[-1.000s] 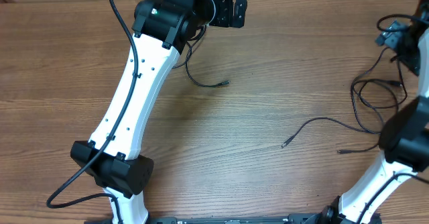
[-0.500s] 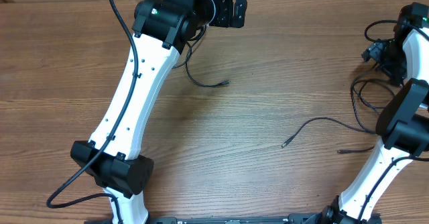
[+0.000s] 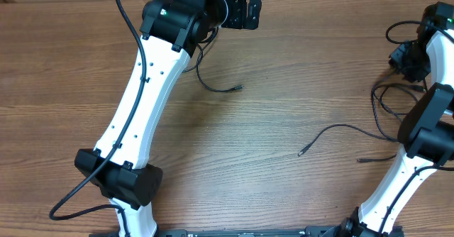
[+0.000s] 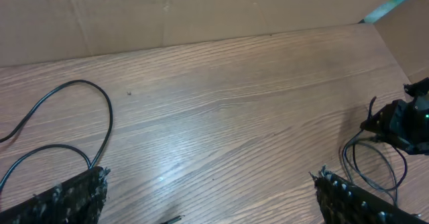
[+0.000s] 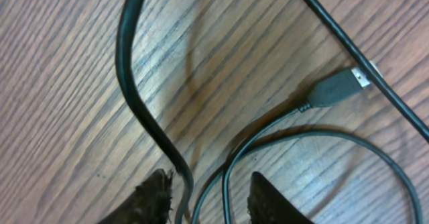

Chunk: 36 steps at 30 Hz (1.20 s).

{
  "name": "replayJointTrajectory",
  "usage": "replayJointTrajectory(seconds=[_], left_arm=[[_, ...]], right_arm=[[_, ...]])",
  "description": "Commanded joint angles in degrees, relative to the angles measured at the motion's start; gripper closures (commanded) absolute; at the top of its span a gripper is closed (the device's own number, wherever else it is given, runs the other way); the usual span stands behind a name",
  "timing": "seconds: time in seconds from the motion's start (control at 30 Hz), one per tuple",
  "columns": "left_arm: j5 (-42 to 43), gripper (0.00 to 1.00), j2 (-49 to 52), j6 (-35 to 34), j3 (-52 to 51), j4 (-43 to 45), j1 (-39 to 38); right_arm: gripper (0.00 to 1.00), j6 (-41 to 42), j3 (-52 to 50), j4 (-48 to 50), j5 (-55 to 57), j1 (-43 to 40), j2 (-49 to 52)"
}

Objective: Untangle cables

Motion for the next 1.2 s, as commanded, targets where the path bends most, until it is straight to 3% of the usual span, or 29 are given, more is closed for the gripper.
replayJointTrajectory(seconds=[0.0,0.07,0.13,0.23,0.5,0.83,1.17], left_arm=[[-0.4,0.01,0.0,0.9,0.2,0.1,0.1],[-0.4,0.00,0.0,0.9,0.2,0.1,0.1],[-0.4,0.00,0.0,0.9,0.2,0.1,0.1],[-0.4,0.00,0.0,0.9,0.2,0.1,0.1],[-0.4,0.00,0.0,0.9,0.2,0.1,0.1],[-0.4,0.00,0.0,0.9,0.2,0.1,0.1],[-0.4,0.00,2.1,0.9,0.2,-0.5,0.1]], right_arm=[[0.64,0.0,-3.6,1.4,0.1,0.0,0.1],[0.65,0.0,-6.5,3.5,0.1,0.0,0.1],[0.75,0.0,-7.8,4.6,0.1,0.0,0.1],[0.96,0.0,-7.9,5.0,0.0,0.0,0.0],[0.96,-4.2,-2.4,3.2,-4.9,0.0,-0.5],[0.96,-4.8,23.9,-8.5,-5.4,0.2,-4.0],[0.96,-8.0,48.0,-9.0,-18.0,2.5,-8.3]])
